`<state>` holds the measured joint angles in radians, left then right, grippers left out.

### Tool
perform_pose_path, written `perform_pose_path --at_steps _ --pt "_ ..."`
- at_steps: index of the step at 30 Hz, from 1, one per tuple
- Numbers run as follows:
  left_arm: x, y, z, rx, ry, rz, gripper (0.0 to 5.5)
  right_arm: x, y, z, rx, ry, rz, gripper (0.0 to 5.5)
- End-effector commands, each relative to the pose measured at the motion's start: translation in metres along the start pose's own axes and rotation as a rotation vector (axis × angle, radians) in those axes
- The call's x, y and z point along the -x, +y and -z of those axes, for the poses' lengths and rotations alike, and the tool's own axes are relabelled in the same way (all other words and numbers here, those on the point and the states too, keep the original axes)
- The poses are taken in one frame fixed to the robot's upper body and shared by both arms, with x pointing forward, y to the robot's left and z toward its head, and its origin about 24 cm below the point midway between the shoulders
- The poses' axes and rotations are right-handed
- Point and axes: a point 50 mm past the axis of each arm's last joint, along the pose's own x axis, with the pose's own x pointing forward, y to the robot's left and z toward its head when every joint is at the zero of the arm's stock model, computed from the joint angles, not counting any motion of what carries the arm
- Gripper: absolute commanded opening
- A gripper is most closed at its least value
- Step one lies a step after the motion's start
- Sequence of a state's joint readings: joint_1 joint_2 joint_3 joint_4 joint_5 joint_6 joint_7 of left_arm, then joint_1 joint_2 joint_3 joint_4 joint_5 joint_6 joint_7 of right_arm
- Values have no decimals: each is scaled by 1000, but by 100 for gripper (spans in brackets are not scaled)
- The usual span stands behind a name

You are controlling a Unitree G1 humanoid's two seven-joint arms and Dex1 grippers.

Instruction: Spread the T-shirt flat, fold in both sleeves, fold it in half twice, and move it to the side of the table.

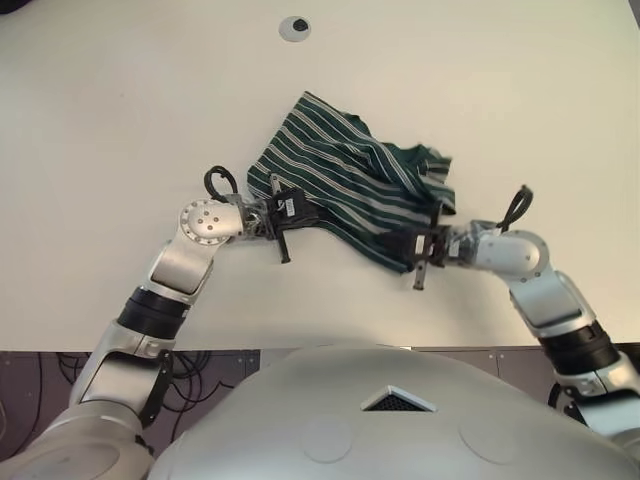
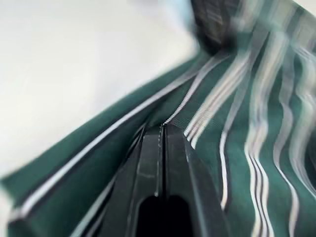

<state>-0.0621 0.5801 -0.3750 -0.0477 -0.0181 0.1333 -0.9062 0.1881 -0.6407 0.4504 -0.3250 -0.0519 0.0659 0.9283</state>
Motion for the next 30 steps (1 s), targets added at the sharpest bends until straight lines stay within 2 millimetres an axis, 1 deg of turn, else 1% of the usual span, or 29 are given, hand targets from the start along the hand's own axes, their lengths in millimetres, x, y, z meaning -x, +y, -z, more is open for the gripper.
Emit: perform_pose_path --at_steps 1,2,3,6,7,9,12,14,15,17,19,21,24,26,28,30 --pt "17 3 26 2 144 -3 1 -11 24 -1 -127 13 -67 0" --pt "19 3 26 -4 142 1 1 -11 21 -2 -130 11 -43 0" --pt "20 3 26 -13 140 6 1 -8 13 -5 -144 -6 6 0" --pt "25 1 27 -43 137 23 1 10 -19 -21 -170 -94 191 0" --pt "26 1 28 -51 135 30 1 15 -27 -24 -181 -116 235 0" --pt "27 1 28 -71 133 49 1 21 -37 -25 -210 -128 296 0" --pt "29 -1 30 -112 141 88 1 24 -48 -15 -269 -98 367 0" --pt "30 0 27 -138 121 97 1 25 -52 -11 -284 -79 396 0" --pt "31 1 19 -135 72 97 1 24 -53 -9 -291 -75 402 0" --pt "31 3 -5 -140 -58 94 1 22 -55 -6 -298 -66 414 0" --pt "28 0 -23 -157 -149 110 1 17 -55 -1 -286 -35 421 0" --pt "21 -9 -38 -175 -217 152 1 11 -54 5 -273 0 423 0" --pt "3 -28 -49 -161 -263 223 1 8 -54 8 -253 21 425 0" --pt "-13 -45 -45 -142 -237 289 1 9 -55 9 -234 32 430 0" --pt "-24 -57 -32 -150 -149 337 1 10 -55 9 -218 42 428 0" --pt "-27 -65 -14 -180 -34 386 1 12 -54 9 -207 55 425 0"
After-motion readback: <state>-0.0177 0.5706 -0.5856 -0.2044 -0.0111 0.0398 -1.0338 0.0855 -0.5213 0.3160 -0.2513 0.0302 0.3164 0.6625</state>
